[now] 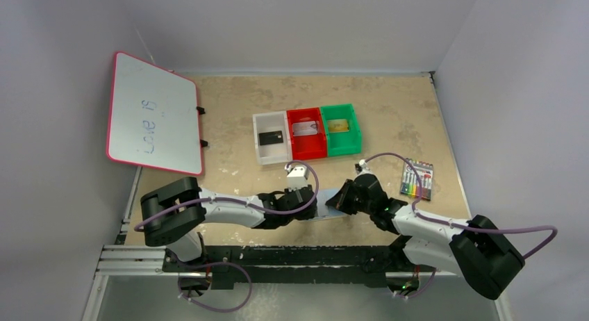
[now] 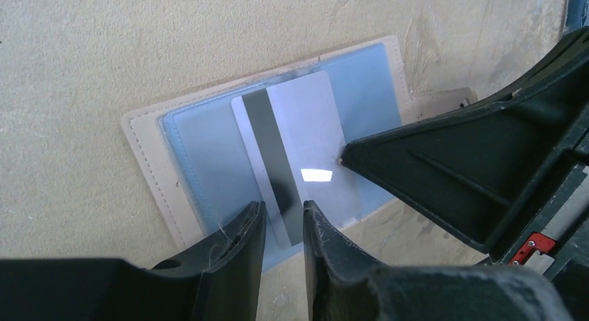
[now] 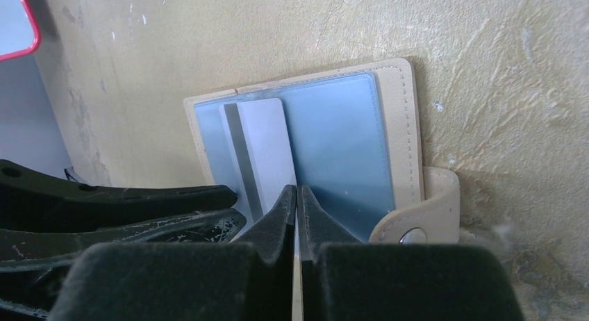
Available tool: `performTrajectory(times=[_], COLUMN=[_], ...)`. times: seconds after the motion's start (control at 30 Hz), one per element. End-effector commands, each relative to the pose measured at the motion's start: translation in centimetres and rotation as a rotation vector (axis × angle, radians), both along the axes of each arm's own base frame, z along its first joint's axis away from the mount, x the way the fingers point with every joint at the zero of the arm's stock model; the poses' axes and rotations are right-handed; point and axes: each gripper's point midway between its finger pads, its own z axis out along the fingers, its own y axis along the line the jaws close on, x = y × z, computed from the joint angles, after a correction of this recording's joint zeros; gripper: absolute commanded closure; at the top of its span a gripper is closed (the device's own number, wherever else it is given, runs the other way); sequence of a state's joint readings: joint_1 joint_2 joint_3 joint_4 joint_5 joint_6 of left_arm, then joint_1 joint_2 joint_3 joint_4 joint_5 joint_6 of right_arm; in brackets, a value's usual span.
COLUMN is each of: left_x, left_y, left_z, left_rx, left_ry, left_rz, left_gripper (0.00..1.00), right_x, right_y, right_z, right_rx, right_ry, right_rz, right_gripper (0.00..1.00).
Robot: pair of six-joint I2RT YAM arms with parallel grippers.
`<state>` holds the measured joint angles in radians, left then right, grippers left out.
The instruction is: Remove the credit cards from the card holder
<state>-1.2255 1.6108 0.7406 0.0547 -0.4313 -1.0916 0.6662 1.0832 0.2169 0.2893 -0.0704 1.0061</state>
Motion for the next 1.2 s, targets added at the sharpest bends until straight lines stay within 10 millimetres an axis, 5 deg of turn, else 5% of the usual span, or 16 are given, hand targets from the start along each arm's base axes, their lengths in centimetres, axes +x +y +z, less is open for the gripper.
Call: performTrajectory(times=[0.0,0.3,0.6,0.87,1.03,1.17], left_x=[-0.3,-0.6,-1.7,-1.8,-1.8,-1.7], left_y=[-0.8,0.8,1.2,1.1,1.3,1.7], left_z=[0.2,-1.4,-2.9,-3.2,-3.2,-3.0], left_rx=[-0.028,0.036,0.042,0.050,0.060,0.067], left_ry=[0.019,0.019,0.043,0.039,0.037,0.028], left_rz=[-0.005,0.023,0.009,0.008,0.011,0.023], left_gripper=[0.74,0.78,0.84,0.89,0.90,0.91], right_x=[0.4,0.0,-0.5,-0.4,-0.3,0.0], right_y=[0.2,1.2,0.0,1.8,1.5,0.2], right_z=[0.6,1.8,-0.3,1.3,1.8,1.6], right_rx=[0.015,0.143,0.120,0.192,0.202,0.154], right_ry=[-0.017,-0.032,0.044,-0.014,-0.035,-0.037], right_rz=[-0.006,-0.010,-0.097,0.007,-0.013,-0.076], right_gripper=[1.00,0.76,0.65,0.84,0.99,1.00])
